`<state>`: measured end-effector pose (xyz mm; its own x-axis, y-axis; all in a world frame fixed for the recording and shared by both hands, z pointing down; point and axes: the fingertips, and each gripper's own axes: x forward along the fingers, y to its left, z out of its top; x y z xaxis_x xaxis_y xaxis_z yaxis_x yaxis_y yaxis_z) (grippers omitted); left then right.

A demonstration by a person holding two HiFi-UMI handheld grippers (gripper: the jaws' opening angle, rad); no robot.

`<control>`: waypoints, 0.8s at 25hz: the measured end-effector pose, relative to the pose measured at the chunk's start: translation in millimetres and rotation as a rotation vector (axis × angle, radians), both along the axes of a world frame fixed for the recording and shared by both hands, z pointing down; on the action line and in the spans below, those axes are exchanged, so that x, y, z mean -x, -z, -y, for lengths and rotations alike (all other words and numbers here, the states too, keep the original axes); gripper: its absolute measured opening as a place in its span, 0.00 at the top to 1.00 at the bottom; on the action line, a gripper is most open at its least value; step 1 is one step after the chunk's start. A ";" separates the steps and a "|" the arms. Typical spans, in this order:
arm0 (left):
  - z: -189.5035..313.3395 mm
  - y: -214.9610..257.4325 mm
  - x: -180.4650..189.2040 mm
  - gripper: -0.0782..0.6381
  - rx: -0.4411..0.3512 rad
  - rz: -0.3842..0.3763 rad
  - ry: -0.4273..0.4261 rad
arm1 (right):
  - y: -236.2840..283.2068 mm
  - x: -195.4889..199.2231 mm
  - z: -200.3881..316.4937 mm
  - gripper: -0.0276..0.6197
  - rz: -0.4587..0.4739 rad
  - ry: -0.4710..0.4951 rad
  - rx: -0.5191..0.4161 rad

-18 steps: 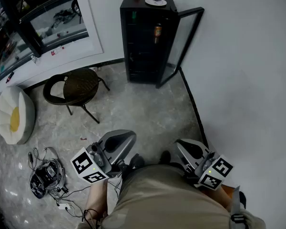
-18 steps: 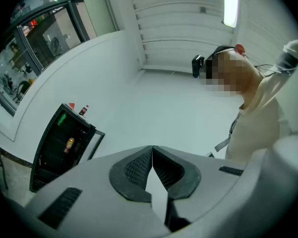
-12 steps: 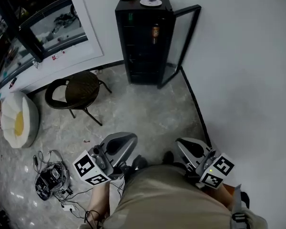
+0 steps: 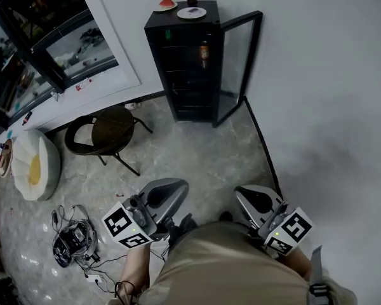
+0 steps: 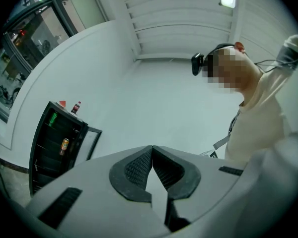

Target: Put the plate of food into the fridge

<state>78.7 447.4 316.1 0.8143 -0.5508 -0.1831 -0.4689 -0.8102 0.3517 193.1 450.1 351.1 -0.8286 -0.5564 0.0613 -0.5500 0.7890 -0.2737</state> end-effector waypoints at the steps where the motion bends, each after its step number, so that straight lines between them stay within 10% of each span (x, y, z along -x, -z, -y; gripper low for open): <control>1: 2.5 0.4 -6.3 0.88 0.000 0.007 0.007 | 0.1 -4.1 2.5 0.92 -0.019 0.006 -0.025; 20: 42.5 -5.1 -74.1 0.88 -0.008 0.185 0.130 | -4.3 -58.6 61.9 0.92 0.013 0.115 -0.072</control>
